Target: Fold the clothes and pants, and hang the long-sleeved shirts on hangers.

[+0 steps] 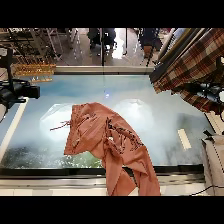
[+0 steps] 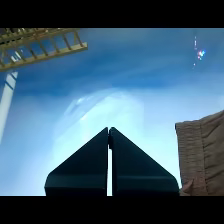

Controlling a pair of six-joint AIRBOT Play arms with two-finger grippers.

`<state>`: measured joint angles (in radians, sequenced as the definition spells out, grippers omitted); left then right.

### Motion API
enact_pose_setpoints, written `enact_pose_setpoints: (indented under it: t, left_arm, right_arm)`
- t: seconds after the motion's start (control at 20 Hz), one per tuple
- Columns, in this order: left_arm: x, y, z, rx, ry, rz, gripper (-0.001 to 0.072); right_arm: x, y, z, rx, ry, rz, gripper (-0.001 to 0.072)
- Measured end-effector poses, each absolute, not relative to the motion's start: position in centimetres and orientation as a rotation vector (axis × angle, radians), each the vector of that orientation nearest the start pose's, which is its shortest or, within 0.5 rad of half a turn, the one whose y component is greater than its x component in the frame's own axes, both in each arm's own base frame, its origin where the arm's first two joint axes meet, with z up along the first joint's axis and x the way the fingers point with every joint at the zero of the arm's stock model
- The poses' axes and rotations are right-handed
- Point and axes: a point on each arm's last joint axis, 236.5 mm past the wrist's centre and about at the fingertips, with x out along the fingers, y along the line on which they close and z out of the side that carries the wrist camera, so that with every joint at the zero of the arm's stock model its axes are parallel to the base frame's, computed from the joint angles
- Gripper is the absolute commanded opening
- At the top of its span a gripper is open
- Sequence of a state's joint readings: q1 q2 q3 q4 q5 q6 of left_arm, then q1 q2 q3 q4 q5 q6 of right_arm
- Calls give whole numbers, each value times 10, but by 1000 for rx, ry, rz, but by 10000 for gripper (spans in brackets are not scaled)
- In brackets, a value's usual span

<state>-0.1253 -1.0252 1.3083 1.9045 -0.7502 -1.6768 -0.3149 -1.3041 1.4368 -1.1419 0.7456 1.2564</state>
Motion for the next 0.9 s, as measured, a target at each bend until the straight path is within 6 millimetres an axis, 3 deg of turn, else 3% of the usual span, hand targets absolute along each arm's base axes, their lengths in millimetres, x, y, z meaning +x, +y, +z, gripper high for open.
enact_pose_setpoints:
  t: [0.25,0.4,0.55,0.6,0.65,0.75,0.8,0.85,0.9]
  left_arm:
    - [433,-16,216,113,586,26,22]
    - [424,-20,184,87,713,18,21]
    - [417,-21,147,84,837,19,45]
    - [414,-21,133,87,877,19,283]
    - [412,-21,120,95,911,14,452]
    - [403,-27,90,118,987,-28,472]
    - [396,-32,72,132,1031,-62,497]
    - [388,-37,55,141,1074,-96,543]
    - [378,-43,35,144,1121,-137,581]
  right_arm:
    - [497,-69,174,243,617,39,18]
    - [471,-60,142,223,784,72,18]
    - [428,-43,95,226,1020,138,22]
    - [411,-34,78,235,1100,174,22]
    - [391,-20,61,262,1183,229,22]
    - [352,20,33,349,1307,376,28]
    - [335,45,24,404,1340,455,151]
    - [316,75,17,463,1364,546,346]
    - [297,106,13,511,1380,640,450]
